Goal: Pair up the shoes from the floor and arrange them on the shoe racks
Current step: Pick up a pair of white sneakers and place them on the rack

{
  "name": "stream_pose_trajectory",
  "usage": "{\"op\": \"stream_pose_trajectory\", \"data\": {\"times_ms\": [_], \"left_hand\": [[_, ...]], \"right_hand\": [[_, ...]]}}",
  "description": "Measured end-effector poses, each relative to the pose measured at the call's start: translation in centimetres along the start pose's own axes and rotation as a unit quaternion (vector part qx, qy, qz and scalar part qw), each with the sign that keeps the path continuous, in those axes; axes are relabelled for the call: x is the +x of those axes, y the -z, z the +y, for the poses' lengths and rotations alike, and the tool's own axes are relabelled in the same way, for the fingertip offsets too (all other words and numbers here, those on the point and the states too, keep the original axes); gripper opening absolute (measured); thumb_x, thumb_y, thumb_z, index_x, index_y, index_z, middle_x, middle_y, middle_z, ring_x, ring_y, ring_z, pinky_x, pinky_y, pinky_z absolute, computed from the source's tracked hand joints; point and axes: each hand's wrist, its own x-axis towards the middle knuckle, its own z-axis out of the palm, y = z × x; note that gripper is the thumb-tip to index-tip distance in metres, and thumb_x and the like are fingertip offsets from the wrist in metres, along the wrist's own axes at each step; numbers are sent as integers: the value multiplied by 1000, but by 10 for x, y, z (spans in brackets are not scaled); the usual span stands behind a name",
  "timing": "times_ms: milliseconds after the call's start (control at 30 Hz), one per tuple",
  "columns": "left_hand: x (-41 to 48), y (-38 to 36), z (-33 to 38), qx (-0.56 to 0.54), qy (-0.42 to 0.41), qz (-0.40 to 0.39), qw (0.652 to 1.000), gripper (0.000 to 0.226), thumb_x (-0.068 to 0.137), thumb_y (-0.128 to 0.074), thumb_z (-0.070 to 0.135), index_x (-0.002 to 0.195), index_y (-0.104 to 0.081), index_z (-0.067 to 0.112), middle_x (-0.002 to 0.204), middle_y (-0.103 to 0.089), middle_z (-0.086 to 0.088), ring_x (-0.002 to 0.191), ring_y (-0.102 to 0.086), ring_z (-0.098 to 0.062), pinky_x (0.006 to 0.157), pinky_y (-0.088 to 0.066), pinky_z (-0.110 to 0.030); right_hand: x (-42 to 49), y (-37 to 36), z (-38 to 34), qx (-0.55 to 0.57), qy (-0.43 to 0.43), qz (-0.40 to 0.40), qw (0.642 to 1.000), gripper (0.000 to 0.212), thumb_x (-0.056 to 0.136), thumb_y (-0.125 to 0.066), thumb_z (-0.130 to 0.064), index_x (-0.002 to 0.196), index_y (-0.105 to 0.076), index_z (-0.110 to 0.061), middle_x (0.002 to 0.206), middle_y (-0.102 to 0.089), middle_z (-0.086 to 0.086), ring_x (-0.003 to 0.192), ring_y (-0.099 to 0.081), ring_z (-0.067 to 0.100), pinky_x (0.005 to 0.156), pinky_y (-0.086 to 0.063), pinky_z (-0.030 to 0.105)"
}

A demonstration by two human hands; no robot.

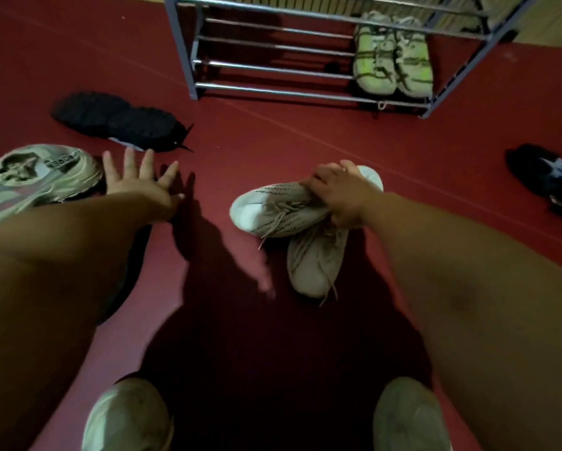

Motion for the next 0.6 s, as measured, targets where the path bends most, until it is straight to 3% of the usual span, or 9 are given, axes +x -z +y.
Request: {"op": "stream_pose_trajectory", "data": {"times_ms": [167, 367, 467, 600], "left_hand": [[-10, 30, 85, -133, -72, 9, 988, 65, 97, -22, 55, 149, 8, 32, 159, 12, -4, 144, 16, -29, 113, 11, -54], [-17, 38, 147, -119, -169, -2, 978, 66, 97, -20, 55, 150, 10, 29, 159, 5, -5, 145, 14, -29, 114, 10, -53], [-22, 38, 169, -151, -190, -15, 970, 68, 96, -24, 56, 150, 6, 29, 159, -2, -5, 146, 8, -28, 116, 6, -49], [-31, 29, 197, -145, -250, 2, 957, 70, 94, -29, 56, 150, 4, 30, 159, -9, -2, 146, 2, -27, 117, 0, -48]], "right_hand": [[-38, -5, 53, 31, 10, 56, 998, 85, 68, -66, -12, 145, -30, -16, 136, -37, 9, 130, -32, 30, 115, -3, 48], [-99, -31, 115, 5, 22, 1, 1000, 87, 60, -76, -5, 140, -42, -6, 133, -45, 21, 128, -40, 39, 110, -12, 60], [-116, -59, 129, -27, 100, 48, 993, 70, 63, -68, 5, 129, -46, -4, 115, -57, 24, 113, -55, 46, 96, -26, 69], [-119, -96, 125, -107, 209, 81, 969, 49, 79, -57, 0, 125, -46, -13, 113, -62, 19, 116, -55, 44, 97, -26, 62]]}}
